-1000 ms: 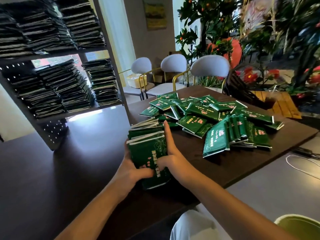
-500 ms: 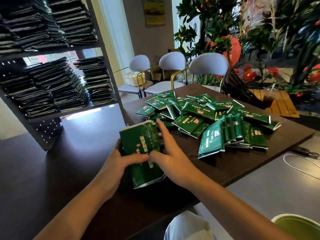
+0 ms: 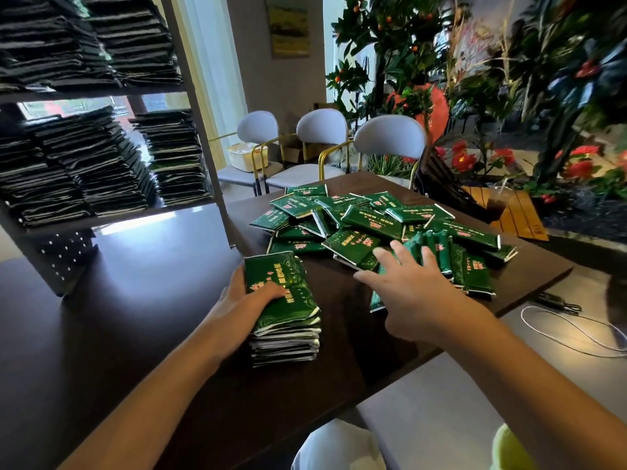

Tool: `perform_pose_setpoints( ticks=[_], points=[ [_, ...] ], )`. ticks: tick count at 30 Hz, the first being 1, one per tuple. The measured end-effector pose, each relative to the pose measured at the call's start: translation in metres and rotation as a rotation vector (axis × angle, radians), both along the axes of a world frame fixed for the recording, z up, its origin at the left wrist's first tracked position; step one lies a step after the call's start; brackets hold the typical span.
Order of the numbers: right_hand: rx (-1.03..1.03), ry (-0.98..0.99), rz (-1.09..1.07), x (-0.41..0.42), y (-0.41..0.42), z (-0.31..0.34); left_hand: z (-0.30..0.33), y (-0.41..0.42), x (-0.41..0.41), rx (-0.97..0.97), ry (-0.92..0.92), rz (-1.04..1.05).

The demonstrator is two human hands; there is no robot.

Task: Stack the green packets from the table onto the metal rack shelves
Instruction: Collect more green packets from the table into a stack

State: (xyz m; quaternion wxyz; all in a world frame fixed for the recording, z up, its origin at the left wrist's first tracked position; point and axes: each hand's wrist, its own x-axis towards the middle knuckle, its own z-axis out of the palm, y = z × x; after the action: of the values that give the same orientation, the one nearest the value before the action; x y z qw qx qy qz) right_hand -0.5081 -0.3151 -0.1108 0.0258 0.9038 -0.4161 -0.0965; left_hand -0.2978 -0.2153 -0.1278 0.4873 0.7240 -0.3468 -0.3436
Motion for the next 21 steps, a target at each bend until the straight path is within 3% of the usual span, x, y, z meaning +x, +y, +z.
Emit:
perform_pose_setpoints(
  ticks=[5, 10, 14, 19, 21],
  points=[
    [-0.167, -0.16, -0.068, 0.008, -0.006, -0.009, -0.009, 0.015, 0.004, -0.082, -0.048, -0.107],
    [-0.118, -0.644, -0.098, 0.024, 0.008, -0.002, -0.017, 0.018, 0.007, -0.18, -0.085, -0.069],
    [0.035, -1.031, 0.022, 0.038, 0.022, -0.004, -0.024, 0.015, 0.008, -0.219, -0.057, -0.074],
    [0.128, -0.994, 0.213, 0.054, 0.05, -0.006, -0.029, 0.01, 0.012, -0.289, -0.036, -0.072],
    [0.119, -0.944, 0.251, 0.057, 0.057, -0.007, -0.029, 0.011, 0.011, -0.309, 0.082, -0.09]
  ],
)
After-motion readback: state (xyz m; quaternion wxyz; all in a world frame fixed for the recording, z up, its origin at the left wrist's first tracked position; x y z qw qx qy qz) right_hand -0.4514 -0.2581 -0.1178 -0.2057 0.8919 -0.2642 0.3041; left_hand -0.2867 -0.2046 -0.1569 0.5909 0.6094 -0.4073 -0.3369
